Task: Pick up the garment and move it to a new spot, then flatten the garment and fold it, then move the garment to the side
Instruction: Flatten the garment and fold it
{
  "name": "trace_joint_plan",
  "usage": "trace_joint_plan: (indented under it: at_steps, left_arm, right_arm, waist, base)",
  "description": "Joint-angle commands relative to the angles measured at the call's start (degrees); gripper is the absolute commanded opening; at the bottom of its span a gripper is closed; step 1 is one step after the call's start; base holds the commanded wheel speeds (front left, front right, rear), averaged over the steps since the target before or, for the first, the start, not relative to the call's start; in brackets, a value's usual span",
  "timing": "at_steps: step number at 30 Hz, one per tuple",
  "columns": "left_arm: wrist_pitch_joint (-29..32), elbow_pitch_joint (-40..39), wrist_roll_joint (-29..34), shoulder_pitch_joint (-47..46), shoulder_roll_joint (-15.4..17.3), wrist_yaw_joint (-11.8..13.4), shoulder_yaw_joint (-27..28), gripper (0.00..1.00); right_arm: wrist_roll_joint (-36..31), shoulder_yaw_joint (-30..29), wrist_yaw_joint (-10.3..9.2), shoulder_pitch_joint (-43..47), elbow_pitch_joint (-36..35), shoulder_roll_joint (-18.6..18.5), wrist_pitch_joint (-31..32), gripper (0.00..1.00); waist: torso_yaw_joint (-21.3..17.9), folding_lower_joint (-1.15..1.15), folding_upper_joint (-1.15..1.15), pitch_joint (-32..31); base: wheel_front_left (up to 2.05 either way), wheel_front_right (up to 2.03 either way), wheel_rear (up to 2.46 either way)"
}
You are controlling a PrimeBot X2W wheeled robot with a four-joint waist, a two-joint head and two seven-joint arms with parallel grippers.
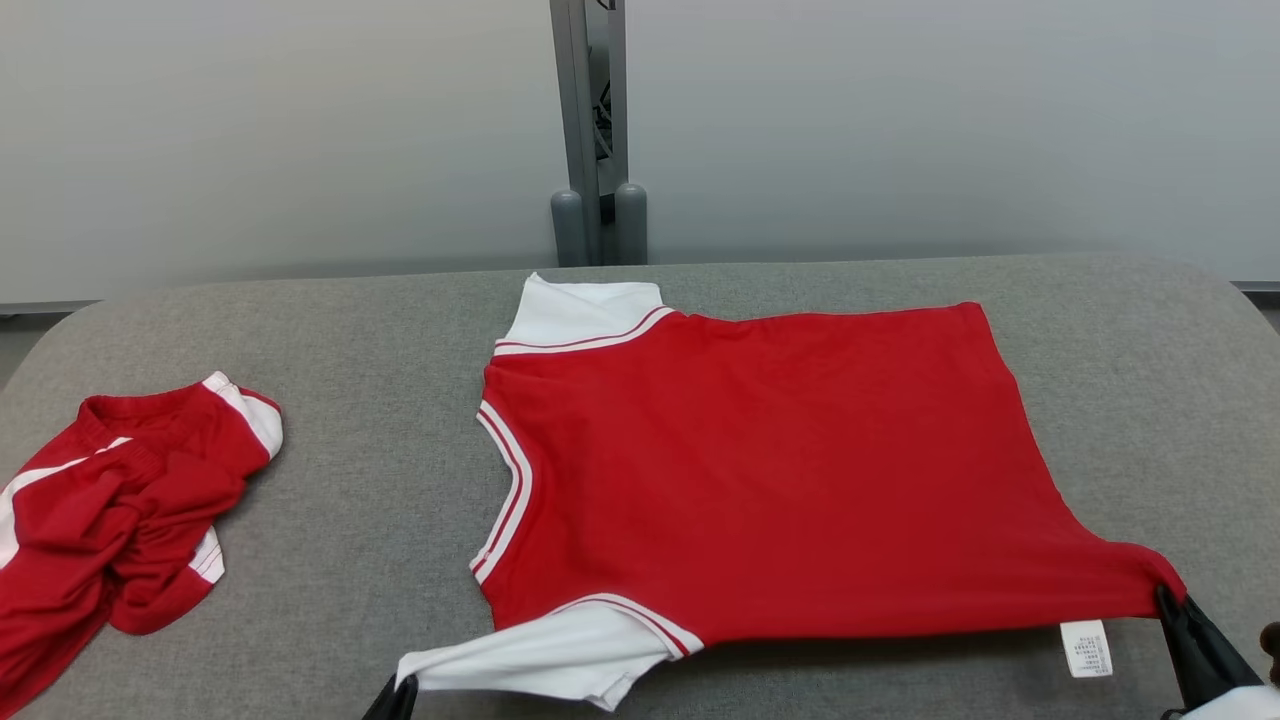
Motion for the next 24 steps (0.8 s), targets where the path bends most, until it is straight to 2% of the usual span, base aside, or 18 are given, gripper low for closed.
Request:
trace_joint_plan:
  at_steps: [1,8,13,17,24]
  left_arm:
    - [0.19,-0.86,0.43,1.03,0.81,-0.15,-0.04,0.0]
    - [6.86,-10.51,-2.28,6.78,3.0,1.0,-1.38,0.0]
    - [8.3,-14.07,-4.07,6.08,2.61,2.29,-0.03,0.0]
    - [9.01,-13.59,-3.58,2.18,1.19,3.4,-0.17,0.0]
    - [9.27,-7.06,-1.97,-7.86,-1.9,3.3,-1.98,0.0]
  right_arm:
    - [-0.44,-0.73,-0.18,1.15,-0.85,-0.66,-0.07,0.0]
    - [-1.19,-5.26,-0.18,7.34,-6.39,-0.41,-0.07,0.0]
    - [-0.97,-6.17,-0.17,7.99,-8.1,0.04,0.26,0.0]
    - [-1.16,-5.92,-0.17,6.01,-8.18,0.84,2.52,0.0]
    - [-1.6,-6.4,-0.16,-0.61,-5.36,3.08,7.87,0.0]
  waist:
    - [-0.09,0.0,0.0,0.01]
    - [-0.08,0.0,0.0,-0.34]
    - [0.11,0.0,0.0,-0.31]
    - [0.09,0.0,0.0,-0.1]
    - [-0.02,0.0,0.0,1.63]
  base:
    - [0.0,0.0,0.0]
    - [0.0,0.0,0.0]
    - [0.0,0.0,0.0]
    - [0.0,0.0,0.0]
    - [0.0,0.0,0.0]
